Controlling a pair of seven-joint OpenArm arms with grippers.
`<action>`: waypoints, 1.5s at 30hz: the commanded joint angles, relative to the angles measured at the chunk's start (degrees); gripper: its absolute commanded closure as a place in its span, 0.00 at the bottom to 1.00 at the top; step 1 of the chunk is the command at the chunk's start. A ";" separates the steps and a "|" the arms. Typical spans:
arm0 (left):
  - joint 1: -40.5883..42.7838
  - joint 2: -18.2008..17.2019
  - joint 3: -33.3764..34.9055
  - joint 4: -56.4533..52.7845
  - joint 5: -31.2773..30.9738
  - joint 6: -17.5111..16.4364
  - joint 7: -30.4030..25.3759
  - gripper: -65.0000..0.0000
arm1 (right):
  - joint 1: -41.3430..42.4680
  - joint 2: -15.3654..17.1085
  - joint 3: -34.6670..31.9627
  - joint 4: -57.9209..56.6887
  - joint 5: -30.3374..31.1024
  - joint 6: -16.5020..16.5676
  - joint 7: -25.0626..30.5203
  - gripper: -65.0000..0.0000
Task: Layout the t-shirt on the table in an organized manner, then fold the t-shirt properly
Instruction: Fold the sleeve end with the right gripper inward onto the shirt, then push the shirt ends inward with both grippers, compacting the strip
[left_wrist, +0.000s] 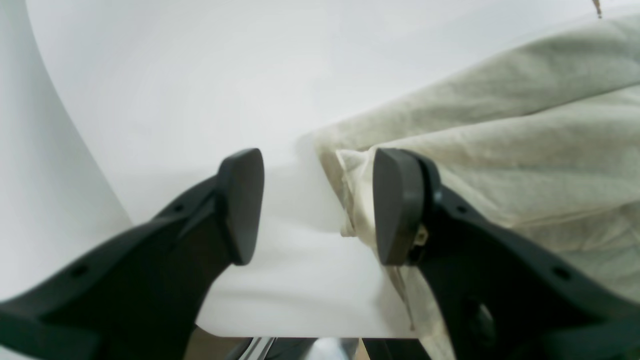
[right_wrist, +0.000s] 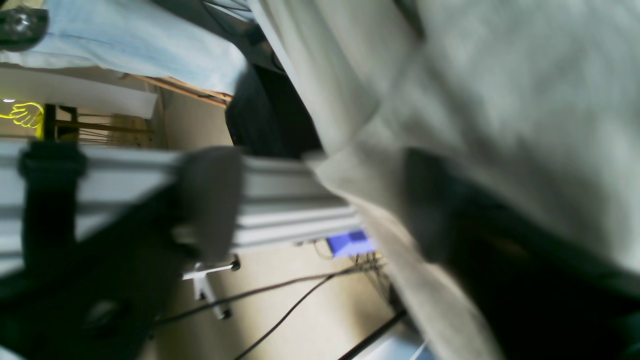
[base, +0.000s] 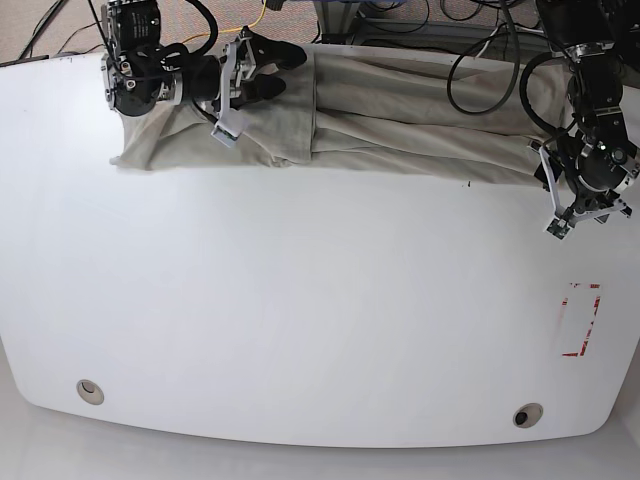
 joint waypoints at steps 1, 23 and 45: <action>-0.94 -0.73 -0.26 0.86 -0.30 0.12 -0.70 0.50 | -0.01 1.22 0.13 1.09 1.73 0.10 0.73 0.03; 2.67 7.71 4.04 1.39 -0.21 0.12 -0.70 0.50 | 3.24 2.45 17.19 -2.51 -2.06 0.10 0.73 0.16; 13.22 8.94 -2.11 7.63 -0.04 0.12 -2.89 0.91 | -2.47 2.27 22.55 -0.23 -14.01 0.10 3.41 0.85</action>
